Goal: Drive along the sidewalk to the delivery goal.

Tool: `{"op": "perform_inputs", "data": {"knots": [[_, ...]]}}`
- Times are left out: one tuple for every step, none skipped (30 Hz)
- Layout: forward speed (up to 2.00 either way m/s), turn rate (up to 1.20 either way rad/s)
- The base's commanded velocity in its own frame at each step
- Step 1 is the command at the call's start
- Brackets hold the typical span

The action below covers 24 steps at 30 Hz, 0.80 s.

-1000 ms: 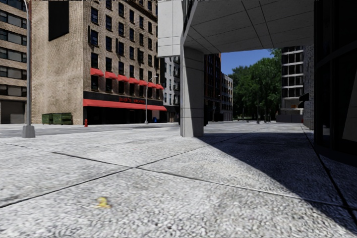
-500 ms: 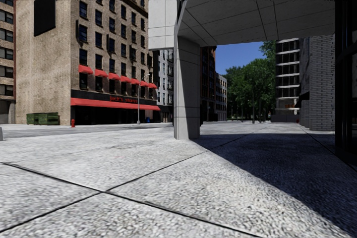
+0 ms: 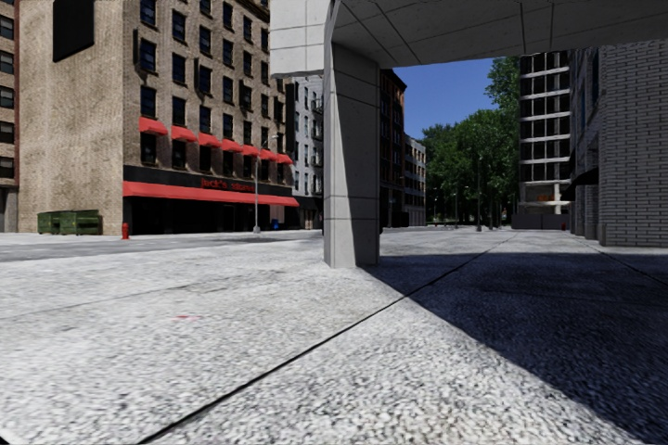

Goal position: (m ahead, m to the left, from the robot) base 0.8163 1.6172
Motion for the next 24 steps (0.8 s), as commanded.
{"op": "perform_inputs", "data": {"knots": [[2.0,0.74],[1.95,0.89],[1.9,0.93],[1.86,0.94],[1.85,0.95],[1.85,0.95],[1.85,0.95],[1.85,0.95],[1.84,0.95],[1.84,0.95],[1.84,0.95],[1.84,0.95],[1.84,0.95],[1.84,0.95],[1.84,0.95],[1.84,0.95],[1.84,0.95],[1.84,0.95],[1.84,0.95],[1.84,0.95],[1.84,0.95],[1.84,0.95],[1.84,0.95],[1.84,0.95]]}}
